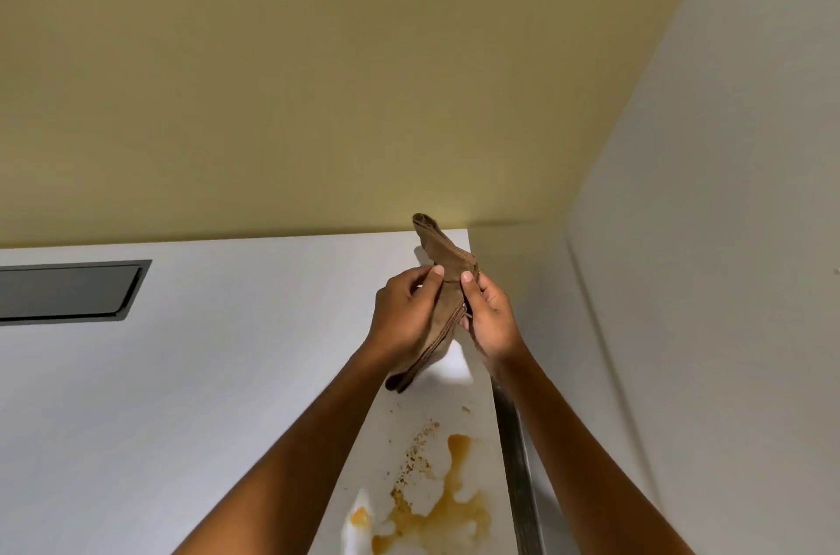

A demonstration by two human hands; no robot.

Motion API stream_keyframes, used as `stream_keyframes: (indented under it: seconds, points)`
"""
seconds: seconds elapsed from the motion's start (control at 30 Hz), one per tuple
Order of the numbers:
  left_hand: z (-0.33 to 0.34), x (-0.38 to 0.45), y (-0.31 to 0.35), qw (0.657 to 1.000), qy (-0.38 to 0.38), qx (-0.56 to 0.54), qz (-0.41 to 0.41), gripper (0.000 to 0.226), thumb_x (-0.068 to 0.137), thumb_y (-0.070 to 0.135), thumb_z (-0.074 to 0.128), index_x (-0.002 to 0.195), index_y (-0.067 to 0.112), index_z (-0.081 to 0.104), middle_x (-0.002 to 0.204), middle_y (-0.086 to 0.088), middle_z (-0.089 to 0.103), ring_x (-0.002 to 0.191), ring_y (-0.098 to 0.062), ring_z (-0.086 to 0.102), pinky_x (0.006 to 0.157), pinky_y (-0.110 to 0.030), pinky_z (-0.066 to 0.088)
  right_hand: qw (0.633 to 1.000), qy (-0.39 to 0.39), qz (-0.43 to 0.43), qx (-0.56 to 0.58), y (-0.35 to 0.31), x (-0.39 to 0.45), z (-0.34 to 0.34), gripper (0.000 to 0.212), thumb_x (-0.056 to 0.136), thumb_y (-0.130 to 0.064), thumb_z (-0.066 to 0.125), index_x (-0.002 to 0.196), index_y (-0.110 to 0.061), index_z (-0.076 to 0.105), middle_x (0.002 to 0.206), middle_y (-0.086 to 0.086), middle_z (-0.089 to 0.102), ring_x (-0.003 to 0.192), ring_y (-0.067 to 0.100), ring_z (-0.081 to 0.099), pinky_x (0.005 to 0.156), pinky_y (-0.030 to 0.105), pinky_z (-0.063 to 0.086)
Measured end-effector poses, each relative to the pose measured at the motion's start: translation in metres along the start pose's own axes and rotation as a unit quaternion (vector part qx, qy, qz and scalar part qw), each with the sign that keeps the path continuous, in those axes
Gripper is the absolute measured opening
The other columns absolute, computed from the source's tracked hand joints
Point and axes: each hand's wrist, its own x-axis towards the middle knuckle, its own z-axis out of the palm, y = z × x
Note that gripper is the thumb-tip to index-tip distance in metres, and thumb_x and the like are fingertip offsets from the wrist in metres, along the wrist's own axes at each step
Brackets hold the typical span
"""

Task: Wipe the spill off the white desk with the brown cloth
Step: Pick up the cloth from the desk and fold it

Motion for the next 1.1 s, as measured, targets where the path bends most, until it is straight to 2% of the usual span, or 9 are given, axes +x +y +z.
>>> stream_keyframes:
  seconds: [0.17, 0.27, 0.33, 0.4, 0.53, 0.6, 0.7, 0.87, 1.1]
  points:
    - [-0.016, -0.016, 0.053, 0.998, 0.040, 0.048, 0.011, 0.050, 0.085, 0.060, 0.063, 0.072, 0.013, 0.070, 0.062, 0.006, 0.065, 0.064, -0.012, 0.060, 0.064, -0.029, 0.045, 0.999, 0.028, -0.024, 0.015, -0.023, -0.044, 0.028, 0.035, 0.103, -0.032, 0.048, 0.129, -0.014, 0.063, 0.120, 0.014, 0.071, 0.114, 0.027, 0.067, 0.098, 0.039, 0.053]
    - [-0.026, -0.037, 0.075, 0.996, 0.057, 0.061, 0.009, 0.049, 0.076, 0.057, 0.073, 0.054, 0.016, 0.056, 0.050, 0.008, 0.053, 0.056, -0.013, 0.053, 0.057, -0.027, 0.039, 0.996, 0.064, -0.060, -0.027, -0.031, -0.076, 0.048, 0.027, 0.103, -0.024, 0.049, 0.118, -0.009, 0.067, 0.099, 0.005, 0.076, 0.091, 0.011, 0.069, 0.081, 0.029, 0.054]
    - [-0.035, -0.053, 0.084, 0.995, 0.050, 0.084, 0.024, 0.042, 0.070, 0.050, 0.076, 0.061, 0.011, 0.062, 0.060, 0.000, 0.063, 0.064, -0.021, 0.060, 0.060, -0.032, 0.047, 0.991, 0.070, -0.100, -0.062, -0.034, -0.099, 0.059, 0.022, 0.104, -0.018, 0.050, 0.111, -0.009, 0.069, 0.089, -0.009, 0.073, 0.083, 0.001, 0.063, 0.076, 0.024, 0.049]
    - [-0.043, -0.067, 0.090, 0.991, 0.041, 0.115, 0.045, 0.033, 0.066, 0.037, 0.068, 0.068, 0.004, 0.063, 0.066, -0.012, 0.066, 0.065, -0.028, 0.060, 0.061, -0.037, 0.051, 0.984, 0.067, -0.137, -0.095, -0.033, -0.118, 0.067, 0.027, 0.104, -0.019, 0.050, 0.120, -0.007, 0.068, 0.115, -0.006, 0.071, 0.108, 0.005, 0.063, 0.093, 0.025, 0.048]
    - [-0.056, -0.101, 0.094, 0.983, 0.005, 0.154, 0.097, 0.018, 0.072, 0.022, 0.061, 0.068, 0.004, 0.061, 0.068, -0.011, 0.064, 0.074, -0.039, 0.062, 0.061, -0.034, 0.047, 0.987, 0.072, -0.130, -0.062, -0.030, -0.160, 0.079, 0.063, 0.092, -0.060, 0.055, 0.140, -0.018, 0.057, 0.146, -0.008, 0.055, 0.140, 0.008, 0.044, 0.115, 0.030, 0.034]
    - [-0.061, -0.121, 0.092, 0.976, -0.016, 0.180, 0.125, 0.009, 0.076, 0.018, 0.060, 0.070, 0.012, 0.063, 0.080, -0.013, 0.070, 0.082, -0.036, 0.065, 0.067, -0.032, 0.048, 0.991, 0.109, -0.069, 0.026, -0.025, -0.181, 0.082, 0.068, 0.085, -0.069, 0.055, 0.140, -0.029, 0.056, 0.140, -0.010, 0.060, 0.131, 0.009, 0.055, 0.107, 0.032, 0.043]
    - [-0.067, -0.150, 0.084, 0.950, -0.047, 0.222, 0.214, 0.019, 0.078, 0.012, 0.054, 0.086, 0.014, 0.071, 0.088, -0.010, 0.073, 0.088, -0.033, 0.064, 0.074, -0.034, 0.051, 0.973, 0.181, -0.002, 0.145, -0.009, -0.203, 0.080, 0.041, 0.101, -0.041, 0.046, 0.140, -0.026, 0.049, 0.136, 0.004, 0.062, 0.117, 0.019, 0.063, 0.089, 0.032, 0.052]
    - [-0.075, -0.189, 0.063, 0.892, -0.106, 0.272, 0.345, 0.025, 0.087, 0.007, 0.056, 0.105, 0.017, 0.069, 0.096, -0.006, 0.065, 0.095, -0.027, 0.059, 0.079, -0.032, 0.044, 0.957, 0.281, 0.059, 0.035, 0.019, -0.235, 0.068, 0.040, 0.101, -0.026, 0.056, 0.139, -0.026, 0.042, 0.108, 0.004, 0.064, 0.092, 0.016, 0.063, 0.072, 0.028, 0.053]
    - [-0.086, -0.221, 0.042, 0.848, -0.140, 0.293, 0.418, 0.036, 0.084, 0.002, 0.057, 0.111, 0.021, 0.069, 0.095, -0.001, 0.062, 0.093, -0.027, 0.055, 0.081, -0.043, 0.047, 0.954, 0.275, 0.055, -0.110, 0.042, -0.274, 0.027, 0.113, 0.063, -0.042, 0.091, 0.154, -0.038, 0.023, 0.146, -0.004, 0.037, 0.114, 0.028, 0.065, 0.097, 0.047, 0.055]
